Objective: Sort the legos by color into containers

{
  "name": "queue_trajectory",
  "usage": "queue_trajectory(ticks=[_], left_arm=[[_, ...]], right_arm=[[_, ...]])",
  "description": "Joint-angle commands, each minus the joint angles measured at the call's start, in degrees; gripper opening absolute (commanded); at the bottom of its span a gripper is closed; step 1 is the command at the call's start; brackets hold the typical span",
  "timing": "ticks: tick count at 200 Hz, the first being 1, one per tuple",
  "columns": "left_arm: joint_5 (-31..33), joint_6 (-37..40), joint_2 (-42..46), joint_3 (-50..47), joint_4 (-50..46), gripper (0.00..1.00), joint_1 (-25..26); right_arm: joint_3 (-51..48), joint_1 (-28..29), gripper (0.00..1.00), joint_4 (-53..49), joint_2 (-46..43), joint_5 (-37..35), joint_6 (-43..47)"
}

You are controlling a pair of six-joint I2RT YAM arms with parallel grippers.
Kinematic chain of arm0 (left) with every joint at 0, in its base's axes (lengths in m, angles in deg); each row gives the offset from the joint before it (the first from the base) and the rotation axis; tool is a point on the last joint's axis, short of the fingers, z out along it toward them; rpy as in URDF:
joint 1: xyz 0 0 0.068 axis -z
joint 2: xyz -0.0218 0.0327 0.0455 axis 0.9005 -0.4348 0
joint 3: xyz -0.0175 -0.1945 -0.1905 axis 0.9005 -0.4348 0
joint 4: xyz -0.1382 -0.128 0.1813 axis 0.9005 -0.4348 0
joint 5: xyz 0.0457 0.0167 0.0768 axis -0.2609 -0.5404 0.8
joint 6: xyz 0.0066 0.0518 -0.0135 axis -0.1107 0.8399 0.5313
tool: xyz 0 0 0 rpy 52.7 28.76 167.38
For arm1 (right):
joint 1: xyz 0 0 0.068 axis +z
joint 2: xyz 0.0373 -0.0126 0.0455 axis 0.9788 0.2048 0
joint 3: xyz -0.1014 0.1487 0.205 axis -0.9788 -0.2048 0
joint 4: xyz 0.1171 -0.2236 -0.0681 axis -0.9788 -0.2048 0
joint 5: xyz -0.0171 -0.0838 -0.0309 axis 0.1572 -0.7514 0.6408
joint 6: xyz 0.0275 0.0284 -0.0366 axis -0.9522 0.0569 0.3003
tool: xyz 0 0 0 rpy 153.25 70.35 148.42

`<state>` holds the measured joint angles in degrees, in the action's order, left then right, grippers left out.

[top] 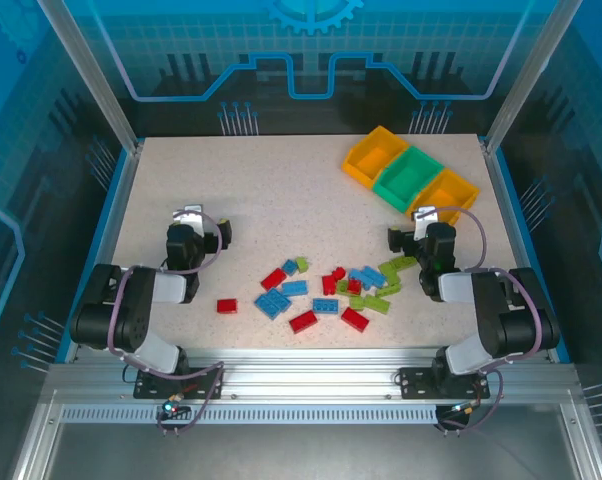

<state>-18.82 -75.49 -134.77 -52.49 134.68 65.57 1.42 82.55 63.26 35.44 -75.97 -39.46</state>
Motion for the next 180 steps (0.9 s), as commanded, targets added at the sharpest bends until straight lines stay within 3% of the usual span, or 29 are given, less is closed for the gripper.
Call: queue_trajectory(ticks=[1,138,149,164,180], left_arm=[[-1.1,1.6,0.2,0.2,0.7,0.99,0.4],[-1.5,1.3,0.2,0.6,0.0,0.99,0.2],[-1.4,1.6,0.4,0.5,0.0,0.99,0.3],[-0.7,2.5,4.3,1.5,-5.2,0.99,1.2],[3.2,-2.7,12.1,7.5,-25.6,0.99,2.1]], right_arm=[[1.1,0.2,1.0,1.9,-0.3,-0.5,0.2],[1.4,-0.7,1.0,1.4,-0.4,1.7,0.0],[4.3,-0.6,1.0,-4.5,-2.1,1.5,-0.1],[14.5,-1.0,1.0,-27.4,-5.5,-2.7,-5.0],[22.7,-3.4,0.99,-44.9,-6.8,-0.2,-11.5]])
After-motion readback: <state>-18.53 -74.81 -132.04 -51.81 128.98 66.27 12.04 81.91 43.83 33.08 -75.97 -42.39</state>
